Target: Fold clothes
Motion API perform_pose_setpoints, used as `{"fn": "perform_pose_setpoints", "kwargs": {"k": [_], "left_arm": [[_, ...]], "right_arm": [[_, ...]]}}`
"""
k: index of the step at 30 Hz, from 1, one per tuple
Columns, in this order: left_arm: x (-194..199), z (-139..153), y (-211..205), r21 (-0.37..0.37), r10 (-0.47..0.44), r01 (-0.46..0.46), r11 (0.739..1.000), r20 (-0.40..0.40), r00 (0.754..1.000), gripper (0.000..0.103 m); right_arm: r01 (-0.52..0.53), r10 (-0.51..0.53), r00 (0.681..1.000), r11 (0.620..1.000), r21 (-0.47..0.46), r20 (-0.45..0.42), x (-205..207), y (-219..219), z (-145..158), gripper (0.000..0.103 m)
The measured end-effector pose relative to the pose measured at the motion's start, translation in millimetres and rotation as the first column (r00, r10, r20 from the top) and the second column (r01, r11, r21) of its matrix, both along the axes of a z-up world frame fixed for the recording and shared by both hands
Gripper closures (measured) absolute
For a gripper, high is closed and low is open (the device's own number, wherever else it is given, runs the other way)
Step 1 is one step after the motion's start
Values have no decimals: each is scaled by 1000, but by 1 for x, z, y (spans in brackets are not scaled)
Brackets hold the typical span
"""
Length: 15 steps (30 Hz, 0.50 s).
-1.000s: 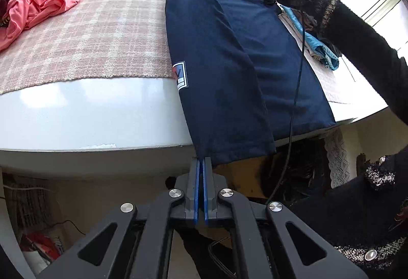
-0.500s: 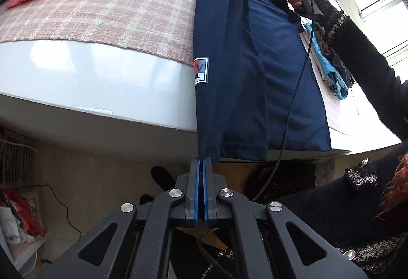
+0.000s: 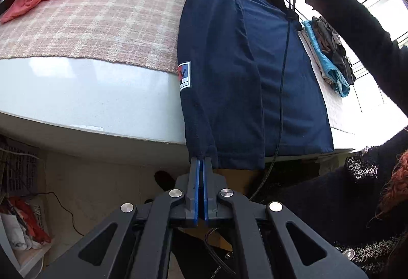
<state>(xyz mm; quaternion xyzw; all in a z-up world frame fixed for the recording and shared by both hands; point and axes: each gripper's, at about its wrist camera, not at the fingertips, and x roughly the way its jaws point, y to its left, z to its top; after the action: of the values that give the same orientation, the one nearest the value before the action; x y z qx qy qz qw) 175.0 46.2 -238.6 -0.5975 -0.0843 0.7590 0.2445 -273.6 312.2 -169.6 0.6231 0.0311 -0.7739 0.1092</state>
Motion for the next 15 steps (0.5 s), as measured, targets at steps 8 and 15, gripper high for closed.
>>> {"fn": "perform_pose_setpoints", "kwargs": {"k": [8, 15], "left_arm": [[4, 2, -5, 1, 34, -34, 999, -6, 999, 102], [8, 1, 0, 22, 29, -29, 999, -15, 999, 102]], "right_arm": [[84, -112, 981, 981, 173, 159, -44, -24, -39, 70], [81, -119, 980, 971, 223, 162, -34, -20, -39, 85]]}}
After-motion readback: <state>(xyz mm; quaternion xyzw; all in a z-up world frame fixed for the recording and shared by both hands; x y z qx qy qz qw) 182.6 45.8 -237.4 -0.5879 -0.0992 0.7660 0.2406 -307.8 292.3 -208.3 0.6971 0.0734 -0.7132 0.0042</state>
